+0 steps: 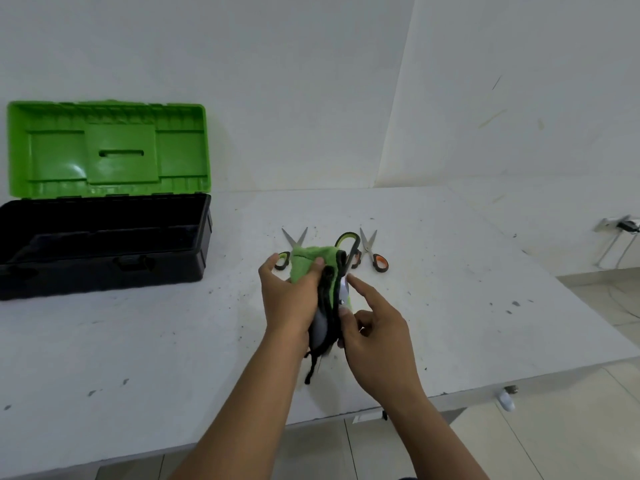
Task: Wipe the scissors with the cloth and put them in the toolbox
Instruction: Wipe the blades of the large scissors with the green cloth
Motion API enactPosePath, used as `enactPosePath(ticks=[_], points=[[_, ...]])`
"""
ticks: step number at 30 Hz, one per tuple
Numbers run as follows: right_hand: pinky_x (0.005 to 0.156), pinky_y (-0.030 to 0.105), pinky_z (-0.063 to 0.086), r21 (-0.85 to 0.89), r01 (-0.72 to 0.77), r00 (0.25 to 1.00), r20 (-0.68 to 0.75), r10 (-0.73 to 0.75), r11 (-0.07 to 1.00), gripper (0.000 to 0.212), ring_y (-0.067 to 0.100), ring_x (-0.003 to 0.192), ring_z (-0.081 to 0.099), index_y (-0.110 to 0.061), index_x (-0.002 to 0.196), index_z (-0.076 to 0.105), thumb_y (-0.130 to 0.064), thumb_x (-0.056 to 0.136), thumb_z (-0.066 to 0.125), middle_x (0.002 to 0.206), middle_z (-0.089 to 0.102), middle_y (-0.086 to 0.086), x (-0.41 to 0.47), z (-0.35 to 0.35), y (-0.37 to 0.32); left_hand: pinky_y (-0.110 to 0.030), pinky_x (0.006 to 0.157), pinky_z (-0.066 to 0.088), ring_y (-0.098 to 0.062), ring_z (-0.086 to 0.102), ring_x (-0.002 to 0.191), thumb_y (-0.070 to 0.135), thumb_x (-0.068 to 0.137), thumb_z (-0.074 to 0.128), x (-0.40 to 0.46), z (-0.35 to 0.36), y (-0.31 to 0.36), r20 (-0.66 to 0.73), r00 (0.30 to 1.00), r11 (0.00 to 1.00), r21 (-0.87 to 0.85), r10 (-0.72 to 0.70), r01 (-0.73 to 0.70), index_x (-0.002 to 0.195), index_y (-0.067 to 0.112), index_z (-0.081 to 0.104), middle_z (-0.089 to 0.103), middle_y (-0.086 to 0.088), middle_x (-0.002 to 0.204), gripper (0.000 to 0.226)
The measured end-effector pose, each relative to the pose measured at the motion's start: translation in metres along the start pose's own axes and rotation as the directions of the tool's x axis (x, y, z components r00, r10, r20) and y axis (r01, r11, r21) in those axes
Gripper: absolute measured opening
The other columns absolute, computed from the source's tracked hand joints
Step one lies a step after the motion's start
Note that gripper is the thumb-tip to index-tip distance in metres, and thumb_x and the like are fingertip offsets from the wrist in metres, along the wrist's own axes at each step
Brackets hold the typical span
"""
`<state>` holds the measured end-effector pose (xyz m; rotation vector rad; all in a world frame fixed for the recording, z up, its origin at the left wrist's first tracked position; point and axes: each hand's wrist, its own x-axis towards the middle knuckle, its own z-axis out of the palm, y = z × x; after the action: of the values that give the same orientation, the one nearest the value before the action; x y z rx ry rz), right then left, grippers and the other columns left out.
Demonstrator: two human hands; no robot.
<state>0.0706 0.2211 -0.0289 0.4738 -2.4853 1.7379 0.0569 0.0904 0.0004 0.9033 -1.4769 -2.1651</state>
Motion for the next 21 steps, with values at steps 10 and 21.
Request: enactPosePath(ticks=[10,21], points=[[0.048,0.018,0.034,0.013,-0.005,1.000,-0.012,0.005,1.000,0.047,0.010,0.047,0.036,-0.045,0.144,0.055,-0.019,0.105,0.057,0.049,0.044,-0.006,0.000,-0.001,-0.004,-0.049,0.087,0.065,-0.029,0.080,0.086,0.027,0.092,0.080,-0.007,-0.002,-0.003,0.117,0.993,0.990,0.141,-0.033,0.016,0.091,0.014,0.082,0.082,-0.007,0.084,0.013],[0.049,0.022,0.039,0.020,-0.035,0.999,-0.007,0.035,0.999,0.050,0.009,0.046,0.043,-0.056,0.136,0.053,-0.019,0.103,0.058,0.050,0.050,-0.006,-0.002,-0.001,-0.005,-0.034,0.067,0.059,-0.016,0.076,0.071,0.025,0.093,0.079,-0.022,0.001,-0.019,0.042,0.958,0.934,0.213,0.284,-0.286,0.105,0.043,0.049,0.078,0.000,0.075,0.036]])
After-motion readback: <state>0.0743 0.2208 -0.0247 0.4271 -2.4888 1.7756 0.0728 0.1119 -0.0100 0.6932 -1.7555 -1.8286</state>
